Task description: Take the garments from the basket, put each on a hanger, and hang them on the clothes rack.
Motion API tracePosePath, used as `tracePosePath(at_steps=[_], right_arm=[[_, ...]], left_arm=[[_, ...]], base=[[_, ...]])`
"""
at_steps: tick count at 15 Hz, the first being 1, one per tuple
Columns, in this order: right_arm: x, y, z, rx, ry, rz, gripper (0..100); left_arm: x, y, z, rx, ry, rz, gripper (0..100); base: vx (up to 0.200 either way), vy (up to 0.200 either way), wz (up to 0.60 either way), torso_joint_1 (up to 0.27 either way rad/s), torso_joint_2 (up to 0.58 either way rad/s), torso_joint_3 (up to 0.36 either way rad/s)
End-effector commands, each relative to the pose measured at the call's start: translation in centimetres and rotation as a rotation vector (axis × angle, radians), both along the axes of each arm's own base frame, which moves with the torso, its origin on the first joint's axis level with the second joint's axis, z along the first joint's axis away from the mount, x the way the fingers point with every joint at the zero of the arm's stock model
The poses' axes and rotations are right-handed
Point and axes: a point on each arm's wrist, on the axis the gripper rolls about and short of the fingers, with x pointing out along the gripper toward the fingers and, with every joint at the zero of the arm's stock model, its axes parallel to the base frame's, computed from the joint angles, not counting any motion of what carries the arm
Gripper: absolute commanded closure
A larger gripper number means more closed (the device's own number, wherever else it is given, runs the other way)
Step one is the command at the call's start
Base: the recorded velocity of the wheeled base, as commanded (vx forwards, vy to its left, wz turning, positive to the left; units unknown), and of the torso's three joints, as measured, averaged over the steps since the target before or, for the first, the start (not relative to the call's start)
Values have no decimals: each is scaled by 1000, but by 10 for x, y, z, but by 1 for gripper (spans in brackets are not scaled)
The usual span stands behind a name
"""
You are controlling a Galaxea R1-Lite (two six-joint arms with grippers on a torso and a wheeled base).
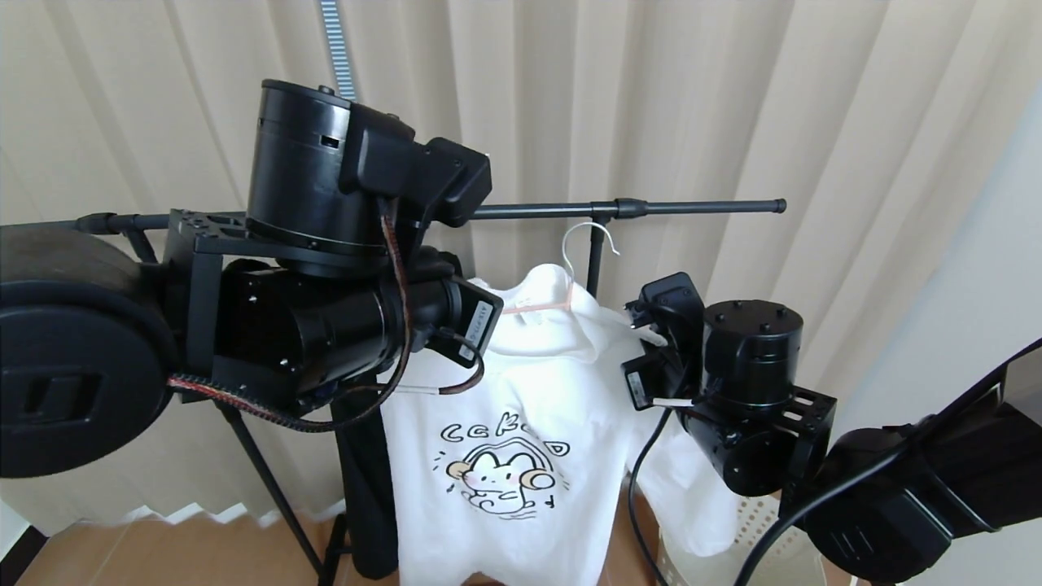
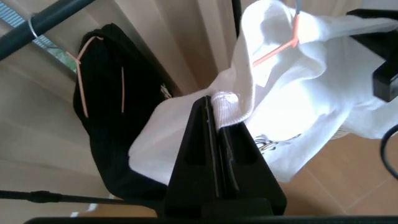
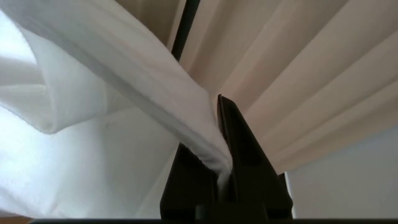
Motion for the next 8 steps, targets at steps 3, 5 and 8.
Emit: tracePosePath(at_steps=[3,5,8], right_arm=[[2,3,-12,-23,15,1,100],[2,4,-10,-16,7,1,100],[1,3,-15,-28,20,0,100]], left_arm=[[7,-12,-4,-19,18,0,100],[9,-20,-12,-49,54,8,100],[9,-21,-10,-64,69,17,100]], base=[[0,0,0,0,0,0],[0,0,0,0,0,0],[0,0,0,0,0,0]])
